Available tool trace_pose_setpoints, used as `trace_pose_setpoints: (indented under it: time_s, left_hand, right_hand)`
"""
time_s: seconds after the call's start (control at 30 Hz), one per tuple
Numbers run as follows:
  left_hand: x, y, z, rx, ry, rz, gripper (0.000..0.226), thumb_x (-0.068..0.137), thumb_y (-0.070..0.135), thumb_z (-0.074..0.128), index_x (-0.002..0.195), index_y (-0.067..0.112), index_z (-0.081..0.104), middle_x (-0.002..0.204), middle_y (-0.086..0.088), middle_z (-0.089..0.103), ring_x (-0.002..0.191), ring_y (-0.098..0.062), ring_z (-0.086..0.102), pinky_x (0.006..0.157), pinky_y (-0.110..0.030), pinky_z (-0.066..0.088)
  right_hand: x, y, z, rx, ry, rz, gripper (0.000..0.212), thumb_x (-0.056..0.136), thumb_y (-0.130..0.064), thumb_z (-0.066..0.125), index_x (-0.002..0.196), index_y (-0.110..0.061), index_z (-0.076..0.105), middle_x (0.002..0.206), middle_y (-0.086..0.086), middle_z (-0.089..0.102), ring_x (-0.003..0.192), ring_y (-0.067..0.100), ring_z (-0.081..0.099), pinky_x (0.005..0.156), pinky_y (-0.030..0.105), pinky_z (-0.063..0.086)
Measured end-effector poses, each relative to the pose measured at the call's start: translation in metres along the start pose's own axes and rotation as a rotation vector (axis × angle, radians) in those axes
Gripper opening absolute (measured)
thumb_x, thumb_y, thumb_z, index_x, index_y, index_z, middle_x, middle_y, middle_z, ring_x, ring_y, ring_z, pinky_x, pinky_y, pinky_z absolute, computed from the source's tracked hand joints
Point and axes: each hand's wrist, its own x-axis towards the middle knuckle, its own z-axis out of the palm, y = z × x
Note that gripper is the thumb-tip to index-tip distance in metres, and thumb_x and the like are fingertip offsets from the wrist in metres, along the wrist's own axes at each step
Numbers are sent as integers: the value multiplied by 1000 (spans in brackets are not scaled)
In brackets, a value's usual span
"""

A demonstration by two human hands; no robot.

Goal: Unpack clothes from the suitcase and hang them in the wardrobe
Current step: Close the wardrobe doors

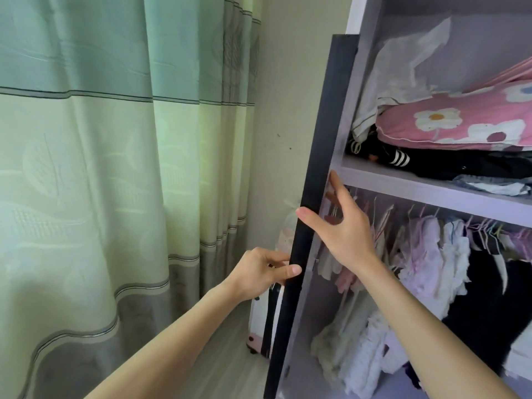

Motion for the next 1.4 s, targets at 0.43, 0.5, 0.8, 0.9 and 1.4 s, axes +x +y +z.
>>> trace_pose_setpoints:
  time_s: [0.43, 0.5, 0.8, 0.9, 1.4]
  left_hand:
    - [30, 39, 112, 233, -195, 189, 62, 95, 44, 60, 148, 51, 30, 117, 26, 67, 100, 6, 64, 96, -24, 49]
    - [52, 51, 132, 324, -181, 243, 73, 95, 43, 60, 154, 45, 17, 137, 18, 55, 116, -1, 57, 103, -29, 46]
    - [150, 119, 205, 759, 183, 566, 95, 95, 41, 60, 155, 40, -14, 165, 5, -18, 153, -26, 6, 122, -48, 22]
    - [179, 132, 213, 914, 265, 607, 100, 93, 48, 61, 154, 38, -18, 164, 2, -22, 153, -27, -12, 122, -53, 8]
    - [307, 123, 263, 1122, 498, 664, 114, 65, 64, 79, 157, 39, 16, 167, -1, 9, 150, -31, 16, 89, -74, 37]
  right_hand:
    - [-52, 56, -96, 64, 184, 178, 48, 84, -55, 61, 126, -33, 56, 110, -22, 70, 102, -1, 66, 91, 26, 53]
    - [-56, 70, -122, 15, 242, 214, 46, 83, -56, 61, 122, -30, 58, 104, -21, 71, 97, -3, 66, 92, 25, 54]
    - [-53, 156, -208, -280, 218, 362, 61, 93, -55, 54, 146, -27, 41, 132, -2, 63, 111, 9, 64, 101, 37, 50]
    - [-38, 172, -221, -330, 206, 355, 57, 98, -51, 48, 148, -24, 38, 130, 2, 63, 115, 18, 62, 101, 43, 49]
    - [55, 255, -253, -484, 161, 491, 34, 104, -21, 35, 134, -5, 37, 139, 14, 48, 123, 34, 50, 100, 45, 43]
